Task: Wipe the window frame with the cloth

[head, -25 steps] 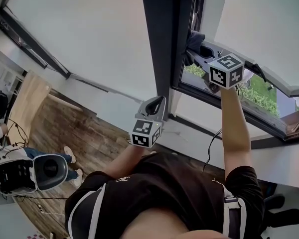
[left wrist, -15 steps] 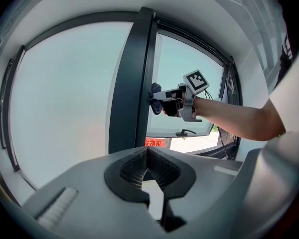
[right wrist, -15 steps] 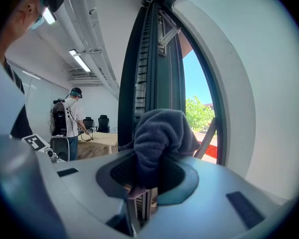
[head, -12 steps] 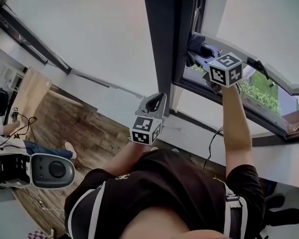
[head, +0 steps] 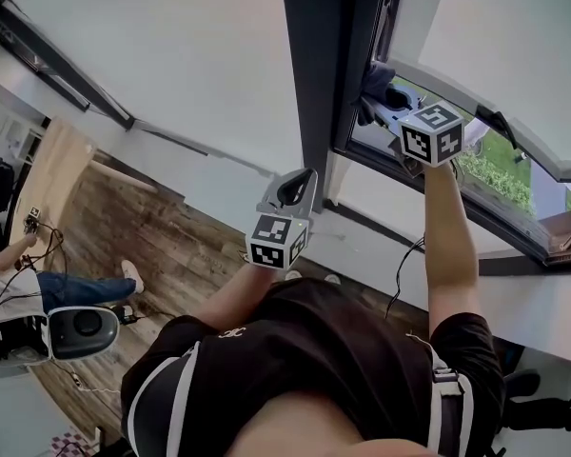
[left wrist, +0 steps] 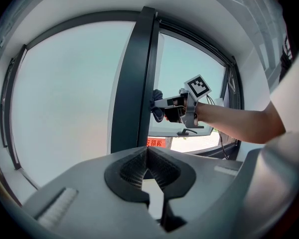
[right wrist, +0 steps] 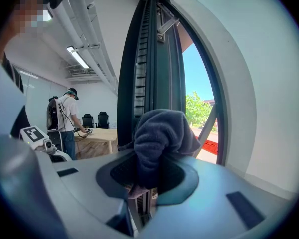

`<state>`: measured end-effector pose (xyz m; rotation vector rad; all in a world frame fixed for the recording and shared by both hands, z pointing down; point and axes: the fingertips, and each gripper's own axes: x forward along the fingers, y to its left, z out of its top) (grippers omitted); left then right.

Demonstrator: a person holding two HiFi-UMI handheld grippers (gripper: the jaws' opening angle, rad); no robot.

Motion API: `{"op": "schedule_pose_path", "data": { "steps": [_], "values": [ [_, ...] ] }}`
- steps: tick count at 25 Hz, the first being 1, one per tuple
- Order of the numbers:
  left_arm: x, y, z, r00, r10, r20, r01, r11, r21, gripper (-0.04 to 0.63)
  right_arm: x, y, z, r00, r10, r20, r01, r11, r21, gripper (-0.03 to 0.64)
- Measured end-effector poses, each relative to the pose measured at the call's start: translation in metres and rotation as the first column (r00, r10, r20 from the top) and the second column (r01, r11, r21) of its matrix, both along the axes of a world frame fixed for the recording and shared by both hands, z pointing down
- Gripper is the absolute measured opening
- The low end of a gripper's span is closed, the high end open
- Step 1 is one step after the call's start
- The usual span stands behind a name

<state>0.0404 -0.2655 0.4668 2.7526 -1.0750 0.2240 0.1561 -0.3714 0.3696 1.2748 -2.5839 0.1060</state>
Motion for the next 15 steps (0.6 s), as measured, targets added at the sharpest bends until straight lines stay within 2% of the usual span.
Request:
{"op": "schedule_pose_path", "data": {
  "steps": [15],
  "values": [
    [-0.003,-0.002,0.011,1.0,-0.015,0.008,0.015,1.0,-0.022,0.009,0.001,0.0,0.04,0.998,0.013,-0.061,-0.017,0.998,-0.063,0.089]
  ]
}}
